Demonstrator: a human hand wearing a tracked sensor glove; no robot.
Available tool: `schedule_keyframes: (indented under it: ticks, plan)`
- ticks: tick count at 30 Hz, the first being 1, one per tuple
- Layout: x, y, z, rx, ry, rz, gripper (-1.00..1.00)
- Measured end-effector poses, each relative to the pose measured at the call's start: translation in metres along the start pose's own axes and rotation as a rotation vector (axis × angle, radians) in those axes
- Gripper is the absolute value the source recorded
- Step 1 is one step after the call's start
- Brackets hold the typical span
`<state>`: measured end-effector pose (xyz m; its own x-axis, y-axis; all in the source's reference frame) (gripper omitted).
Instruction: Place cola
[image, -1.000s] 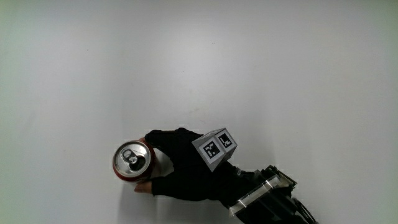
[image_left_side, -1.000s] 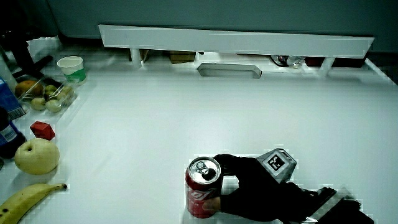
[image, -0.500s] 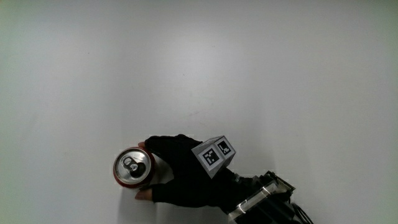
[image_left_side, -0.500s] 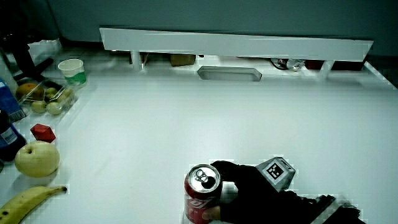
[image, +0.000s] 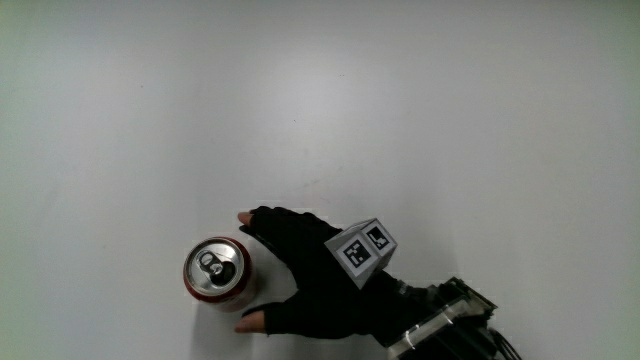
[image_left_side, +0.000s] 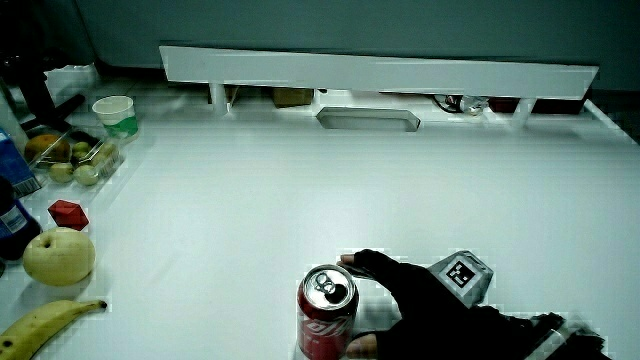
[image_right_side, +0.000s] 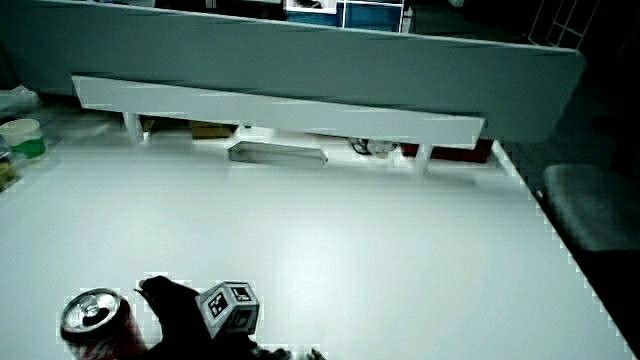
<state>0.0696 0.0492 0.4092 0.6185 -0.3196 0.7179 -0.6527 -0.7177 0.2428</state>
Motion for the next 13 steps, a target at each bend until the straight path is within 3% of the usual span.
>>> schedule_keyframes:
  ticks: [4, 5, 6, 13]
  plan:
    - [-0.007, -0.017, 0.027, -0.037, -0.142, -0.007, -1.0]
    - [-0.009, -0.021, 0.034, -0.02, -0.18, -0.008, -1.0]
    - [-0.013, -0.023, 0.042, -0.057, -0.227, -0.017, -1.0]
    - [-0.035, -0.044, 0.077, -0.085, -0.601, -0.068, -1.0]
